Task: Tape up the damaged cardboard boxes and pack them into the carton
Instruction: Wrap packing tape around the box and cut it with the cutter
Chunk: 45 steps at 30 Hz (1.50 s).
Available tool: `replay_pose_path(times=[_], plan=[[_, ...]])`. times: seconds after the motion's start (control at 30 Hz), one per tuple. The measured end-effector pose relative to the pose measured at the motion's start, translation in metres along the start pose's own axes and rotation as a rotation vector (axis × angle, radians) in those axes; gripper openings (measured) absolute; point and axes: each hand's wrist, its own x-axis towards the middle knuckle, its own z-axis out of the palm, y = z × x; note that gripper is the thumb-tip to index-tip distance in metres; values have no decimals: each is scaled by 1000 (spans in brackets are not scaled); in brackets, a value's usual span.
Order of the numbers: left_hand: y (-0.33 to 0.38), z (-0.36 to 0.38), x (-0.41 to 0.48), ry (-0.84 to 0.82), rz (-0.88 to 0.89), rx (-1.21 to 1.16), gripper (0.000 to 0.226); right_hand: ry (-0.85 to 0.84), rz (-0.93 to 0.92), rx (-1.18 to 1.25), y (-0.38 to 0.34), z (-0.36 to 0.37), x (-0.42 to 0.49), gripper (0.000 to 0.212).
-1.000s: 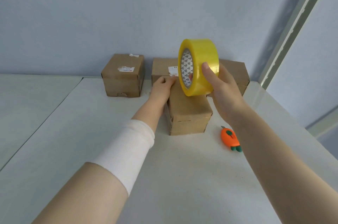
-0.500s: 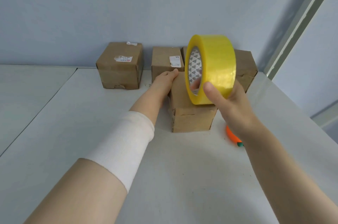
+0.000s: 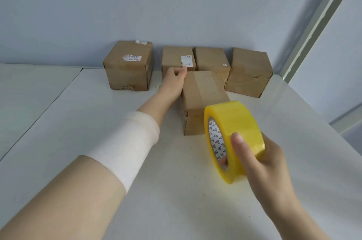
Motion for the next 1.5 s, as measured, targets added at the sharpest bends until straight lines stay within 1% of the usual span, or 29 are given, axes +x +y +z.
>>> replay_pose_path(times=[0.03, 0.07, 0.1, 0.13, 0.17, 0.2, 0.23, 0.27, 0.33, 0.37, 0.43, 0.47, 0.5, 0.57, 0.6, 0.67, 0.73, 0.8, 0.83, 0.9, 1.0, 1.1, 1.23, 1.3, 1.33, 1.4, 1.43, 1.5], plan=[[0, -4, -9, 31, 138, 32, 33, 3, 3, 5, -1, -1, 1, 53], [-2, -11, -19, 15, 314, 64, 34, 3, 4, 10, 0, -2, 1, 53], [-5, -19, -31, -49, 504, 137, 36, 1, 2, 18, 0, -3, 0, 54], [-8, -27, -41, -144, 671, 271, 41, 2, -2, 29, 1, -3, 0, 54], [-11, -33, -49, -237, 795, 446, 53, 2, -4, 34, 1, -3, -1, 53], [-15, -37, -54, -305, 880, 623, 64, 1, -3, 29, 2, -2, -1, 52], [-19, -38, -56, -335, 925, 752, 70, -5, -2, 16, 2, -1, -1, 49], [-19, -38, -58, -327, 943, 809, 70, -11, 0, 10, 1, 0, 0, 45], [-15, -36, -59, -293, 949, 812, 66, -15, 13, 6, -5, -2, 4, 36], [-13, -37, -60, -290, 959, 793, 65, -26, 18, 4, -10, -5, 6, 35], [-10, -39, -61, -305, 970, 718, 62, -84, 10, 11, -28, -12, 10, 45], [-8, -41, -62, -318, 942, 648, 61, -127, -9, 14, -40, -15, 13, 49], [-4, -43, -65, -323, 892, 560, 59, -177, -39, 23, -53, -18, 16, 46], [8, -45, -69, -306, 751, 382, 47, -259, -76, 81, -80, -22, 27, 30], [14, -44, -70, -300, 673, 313, 40, -299, -69, 134, -92, -24, 37, 28], [22, -39, -66, -312, 515, 169, 29, -350, -12, 221, -106, -25, 64, 33], [25, -31, -56, -316, 378, -13, 20, -329, 70, 283, -115, -21, 88, 33], [26, -22, -45, -266, 275, -133, 13, -327, 97, 333, -115, -15, 106, 39], [26, -19, -40, -235, 216, -193, 12, -325, 76, 326, -110, -11, 113, 39], [27, -10, -34, -191, 87, -345, 16, -298, -13, 257, -97, -3, 122, 31], [28, -1, -28, -102, -38, -487, 18, -205, -88, 182, -77, 10, 130, 21], [31, 4, -24, -60, -99, -530, 20, -97, -139, 131, -72, 21, 134, 21], [29, 3, -19, -73, -95, -530, 18, 5, -249, 188, -67, 26, 122, 29], [27, 4, -18, -95, -84, -531, 17, 30, -314, 200, -58, 21, 111, 30], [26, 4, -17, -101, -81, -521, 17, 12, -345, 201, -54, 18, 106, 29], [25, 4, -16, -97, -86, -501, 18, -101, -383, 222, -46, 13, 100, 23], [25, 3, -15, -98, -88, -495, 19, -150, -397, 190, -42, 12, 100, 18], [25, 3, -14, -104, -85, -474, 21, -178, -416, 86, -38, 13, 102, 23]])
